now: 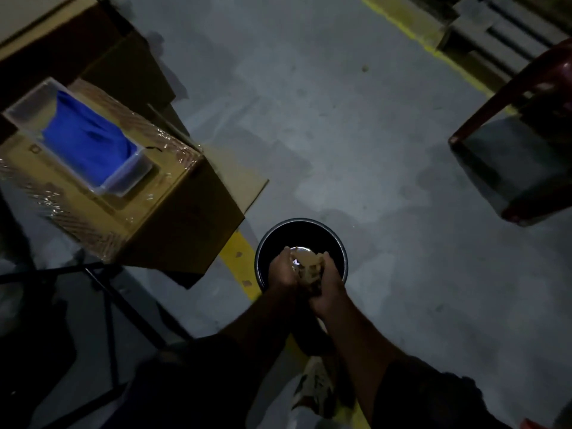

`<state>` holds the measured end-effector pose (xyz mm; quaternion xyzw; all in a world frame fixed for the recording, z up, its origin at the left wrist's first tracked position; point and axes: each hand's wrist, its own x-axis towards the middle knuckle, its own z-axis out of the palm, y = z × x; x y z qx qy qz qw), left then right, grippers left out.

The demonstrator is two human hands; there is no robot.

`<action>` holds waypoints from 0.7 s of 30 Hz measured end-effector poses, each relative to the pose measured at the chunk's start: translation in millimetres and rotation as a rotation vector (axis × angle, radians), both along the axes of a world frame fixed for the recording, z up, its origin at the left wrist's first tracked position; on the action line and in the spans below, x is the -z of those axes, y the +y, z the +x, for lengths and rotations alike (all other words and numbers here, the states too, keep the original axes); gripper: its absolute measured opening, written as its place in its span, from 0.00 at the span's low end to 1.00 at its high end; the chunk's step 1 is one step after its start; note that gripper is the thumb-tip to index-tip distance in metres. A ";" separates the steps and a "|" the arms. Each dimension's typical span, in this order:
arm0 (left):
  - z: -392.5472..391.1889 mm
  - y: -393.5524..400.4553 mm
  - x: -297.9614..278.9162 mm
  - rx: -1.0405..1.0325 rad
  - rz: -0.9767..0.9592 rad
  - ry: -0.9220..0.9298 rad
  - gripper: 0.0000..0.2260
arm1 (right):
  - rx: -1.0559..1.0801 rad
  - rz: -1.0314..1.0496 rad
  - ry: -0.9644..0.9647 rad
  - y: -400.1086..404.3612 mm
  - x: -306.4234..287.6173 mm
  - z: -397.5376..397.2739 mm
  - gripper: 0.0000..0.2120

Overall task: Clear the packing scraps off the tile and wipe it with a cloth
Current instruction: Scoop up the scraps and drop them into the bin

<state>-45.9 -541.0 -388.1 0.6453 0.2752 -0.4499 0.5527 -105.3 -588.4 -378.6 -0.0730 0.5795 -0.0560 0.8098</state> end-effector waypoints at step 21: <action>-22.8 41.7 -270.7 0.070 -0.092 -0.401 0.15 | -0.511 -0.806 0.046 48.6 -259.0 9.9 0.14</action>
